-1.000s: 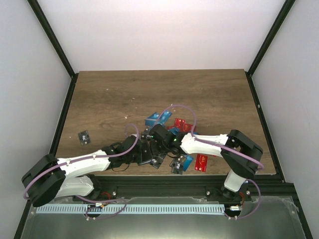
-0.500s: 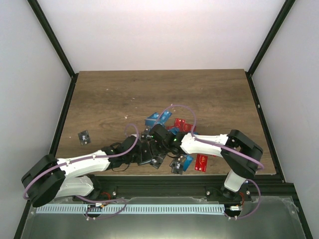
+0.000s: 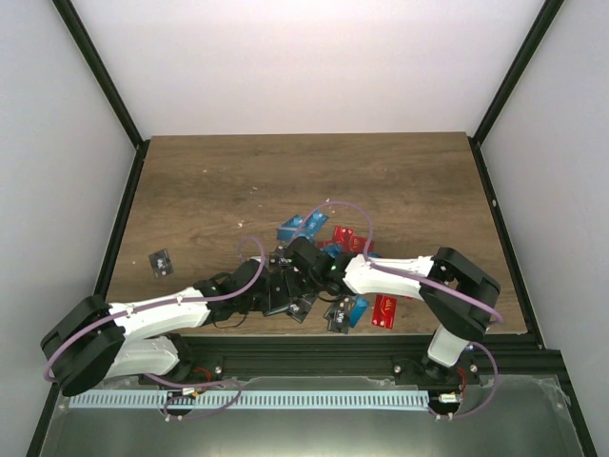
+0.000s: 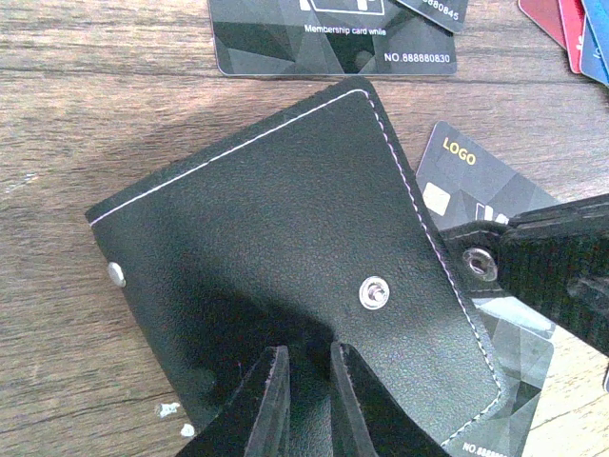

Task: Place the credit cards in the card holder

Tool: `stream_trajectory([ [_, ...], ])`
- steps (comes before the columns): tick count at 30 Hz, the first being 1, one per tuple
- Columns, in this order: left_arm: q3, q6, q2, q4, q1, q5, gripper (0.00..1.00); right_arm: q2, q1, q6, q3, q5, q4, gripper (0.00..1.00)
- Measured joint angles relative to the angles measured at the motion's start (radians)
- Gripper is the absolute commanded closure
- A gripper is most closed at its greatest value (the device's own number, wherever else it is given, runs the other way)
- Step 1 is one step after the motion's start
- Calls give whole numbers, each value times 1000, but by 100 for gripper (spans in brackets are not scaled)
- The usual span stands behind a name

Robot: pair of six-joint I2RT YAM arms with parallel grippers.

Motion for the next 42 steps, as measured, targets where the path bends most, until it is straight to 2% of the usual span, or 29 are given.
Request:
stream_trajectory([
  [42,-19,29,-7,32,2,11,85,105,-2,-18,54,-100,66,99],
])
